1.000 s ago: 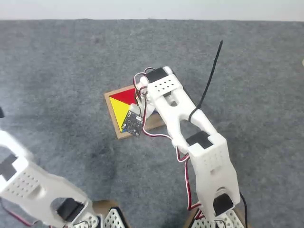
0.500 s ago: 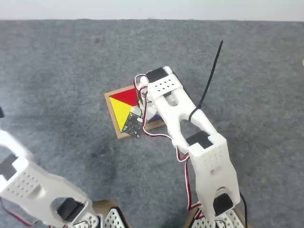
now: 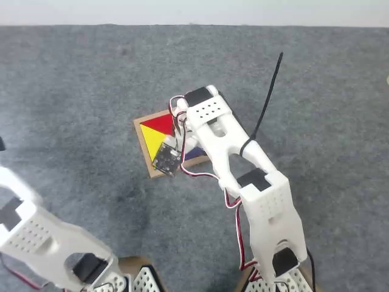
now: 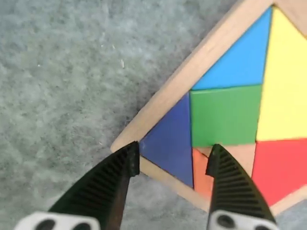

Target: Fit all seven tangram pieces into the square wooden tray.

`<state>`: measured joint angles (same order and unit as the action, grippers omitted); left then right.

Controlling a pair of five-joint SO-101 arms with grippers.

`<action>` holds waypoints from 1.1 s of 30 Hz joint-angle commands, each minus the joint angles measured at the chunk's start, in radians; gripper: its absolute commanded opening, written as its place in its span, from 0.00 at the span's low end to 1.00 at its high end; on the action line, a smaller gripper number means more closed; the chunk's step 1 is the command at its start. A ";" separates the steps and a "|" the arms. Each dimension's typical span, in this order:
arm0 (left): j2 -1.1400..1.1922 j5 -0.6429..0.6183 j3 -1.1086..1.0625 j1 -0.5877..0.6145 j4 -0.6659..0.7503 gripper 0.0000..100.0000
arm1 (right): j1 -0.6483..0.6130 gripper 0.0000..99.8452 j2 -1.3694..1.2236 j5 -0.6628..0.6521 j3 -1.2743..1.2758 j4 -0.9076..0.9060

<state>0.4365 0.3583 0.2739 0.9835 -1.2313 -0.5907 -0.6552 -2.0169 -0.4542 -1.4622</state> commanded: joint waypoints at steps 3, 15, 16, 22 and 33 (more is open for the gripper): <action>-0.081 0.006 0.012 -0.054 0.003 0.20 | -0.008 0.22 0.200 0.304 -0.058 -0.076; -0.465 -0.109 -0.131 -0.385 -0.129 0.20 | 0.016 0.18 0.642 1.316 -0.055 -0.274; -0.529 -0.117 -0.200 -0.423 -0.123 0.20 | 0.031 0.14 0.671 1.410 -0.055 -0.277; -0.961 -0.226 -0.725 -0.580 0.058 0.20 | 0.202 0.03 0.774 1.797 0.029 -0.312; -1.642 -0.190 -1.377 -0.695 0.175 0.20 | 0.426 0.01 1.334 1.817 1.013 0.153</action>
<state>-1.0119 0.1511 -1.0058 0.3222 -1.0273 -0.1734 0.4066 -0.1695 0.2409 -1.4392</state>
